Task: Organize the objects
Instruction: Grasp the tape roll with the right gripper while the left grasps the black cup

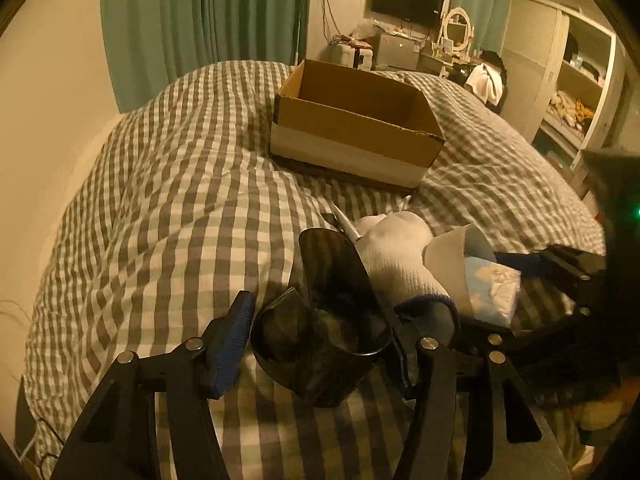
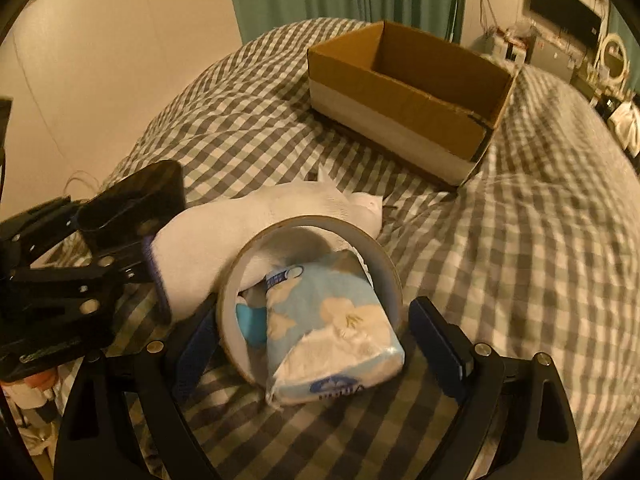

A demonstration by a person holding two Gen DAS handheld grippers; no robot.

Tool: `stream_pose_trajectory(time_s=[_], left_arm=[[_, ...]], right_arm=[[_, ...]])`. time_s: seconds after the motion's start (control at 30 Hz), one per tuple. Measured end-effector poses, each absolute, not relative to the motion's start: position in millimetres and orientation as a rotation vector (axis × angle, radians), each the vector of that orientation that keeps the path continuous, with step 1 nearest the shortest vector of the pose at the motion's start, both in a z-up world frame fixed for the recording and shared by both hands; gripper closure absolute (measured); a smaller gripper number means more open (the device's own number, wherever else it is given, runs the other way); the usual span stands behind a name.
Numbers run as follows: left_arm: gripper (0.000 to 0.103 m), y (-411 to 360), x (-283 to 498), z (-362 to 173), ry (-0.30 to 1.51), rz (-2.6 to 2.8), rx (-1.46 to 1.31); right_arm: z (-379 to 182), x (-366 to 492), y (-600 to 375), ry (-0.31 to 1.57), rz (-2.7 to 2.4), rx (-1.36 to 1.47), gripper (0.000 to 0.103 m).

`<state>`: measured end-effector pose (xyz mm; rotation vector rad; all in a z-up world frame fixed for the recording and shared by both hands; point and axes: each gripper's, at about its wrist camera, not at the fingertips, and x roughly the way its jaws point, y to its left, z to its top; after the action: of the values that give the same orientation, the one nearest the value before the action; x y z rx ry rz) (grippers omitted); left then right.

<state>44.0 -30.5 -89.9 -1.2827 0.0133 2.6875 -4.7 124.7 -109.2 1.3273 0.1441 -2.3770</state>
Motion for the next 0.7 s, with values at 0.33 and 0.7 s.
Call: stream_pose_trajectory(time_s=[0.33,0.7], left_arm=[[0.043,-20.5,56.8,-85.0,0.062,2.683,-1.269],[0.047,-7.6,80.4,-77.4,0.122,2.669,-1.242]], right_arm=[[-101.9,1.1,128.8,0.088,-2.356,1.276,0.023],[-45.6,21.8,150.1,0.104,-2.494,1.095,0.023]])
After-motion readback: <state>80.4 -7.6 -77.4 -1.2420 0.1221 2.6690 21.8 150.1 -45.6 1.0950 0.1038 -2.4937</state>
